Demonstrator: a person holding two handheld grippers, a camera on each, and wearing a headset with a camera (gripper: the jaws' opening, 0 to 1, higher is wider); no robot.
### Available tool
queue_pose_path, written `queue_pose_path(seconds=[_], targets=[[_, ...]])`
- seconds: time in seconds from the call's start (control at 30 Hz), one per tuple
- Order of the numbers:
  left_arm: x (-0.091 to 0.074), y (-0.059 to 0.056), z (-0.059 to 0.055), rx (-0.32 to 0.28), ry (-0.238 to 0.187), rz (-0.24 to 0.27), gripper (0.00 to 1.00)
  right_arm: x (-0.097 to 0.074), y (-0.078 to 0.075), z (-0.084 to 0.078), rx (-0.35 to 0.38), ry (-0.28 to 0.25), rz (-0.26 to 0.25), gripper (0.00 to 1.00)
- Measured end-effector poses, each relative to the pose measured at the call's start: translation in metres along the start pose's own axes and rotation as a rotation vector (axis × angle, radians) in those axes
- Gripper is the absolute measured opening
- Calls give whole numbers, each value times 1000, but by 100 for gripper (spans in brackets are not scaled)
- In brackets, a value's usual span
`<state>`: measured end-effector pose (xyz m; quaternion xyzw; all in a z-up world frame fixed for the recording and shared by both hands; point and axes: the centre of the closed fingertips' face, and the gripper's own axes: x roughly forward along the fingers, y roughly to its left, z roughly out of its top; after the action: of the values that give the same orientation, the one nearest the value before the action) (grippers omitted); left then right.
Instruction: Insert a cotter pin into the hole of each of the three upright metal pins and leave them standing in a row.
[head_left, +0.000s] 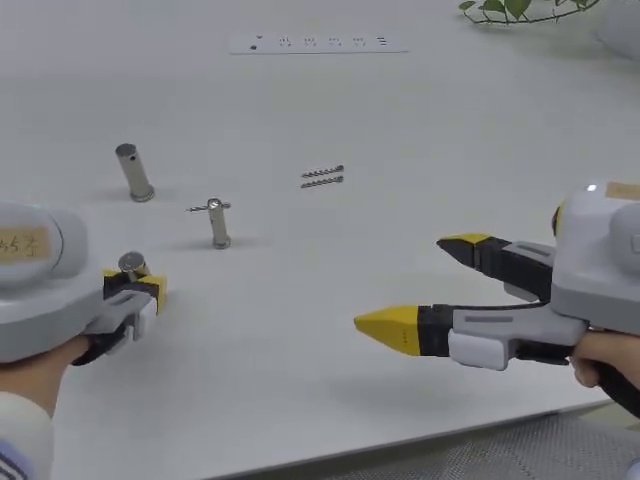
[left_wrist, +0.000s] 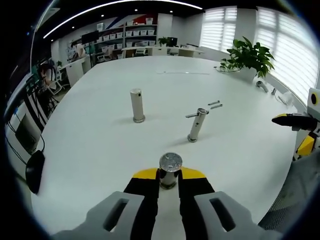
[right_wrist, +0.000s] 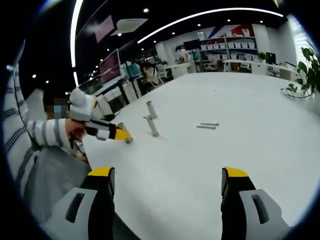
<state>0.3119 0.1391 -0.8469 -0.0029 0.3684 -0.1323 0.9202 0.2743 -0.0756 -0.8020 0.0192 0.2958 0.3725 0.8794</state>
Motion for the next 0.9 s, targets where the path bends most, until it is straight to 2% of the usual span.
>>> queue_pose_path(seconds=[0.03,0.1,0.17,0.27,0.3,0.37,0.43,0.5,0.57,0.63,0.77,0.9], targets=[[-1,0,1,-7,0,2,13,0,0,0,0,1,0,90],[-2,-1,3,22,-7,1,14,0,0,-1,-1,2,-1,90],[-3,-1,6,14,-7,-9,15,1,0,-1,2,3,0,90],[-3,-1,7,-13,-6,-31,27,1,0,-2,0,5,1,90],[-4,-1,9,-8,-11,-30,33,1,0,-2,1,5,1,90],[-6,-1,14,22,-36,-42,40,1,0,-2,1,6,0,90],[-7,-6,15,13,-44,-89,43,1,0,-2,1,8,-1,90],[-7,-13,16,42,-61,-148,45,1,0,-2,1,10,-1,90],[-10,-16,11,25,-47,-180,47,1,0,-2,-1,14,-3,90],[-14,-19,10,8,-56,-214,49,1,0,-3,-1,17,-4,90],[-22,-17,9,-23,-58,-233,63,2,-1,-6,19,21,0,90],[-29,-12,9,-61,-73,-247,67,2,-1,-8,16,31,0,90]])
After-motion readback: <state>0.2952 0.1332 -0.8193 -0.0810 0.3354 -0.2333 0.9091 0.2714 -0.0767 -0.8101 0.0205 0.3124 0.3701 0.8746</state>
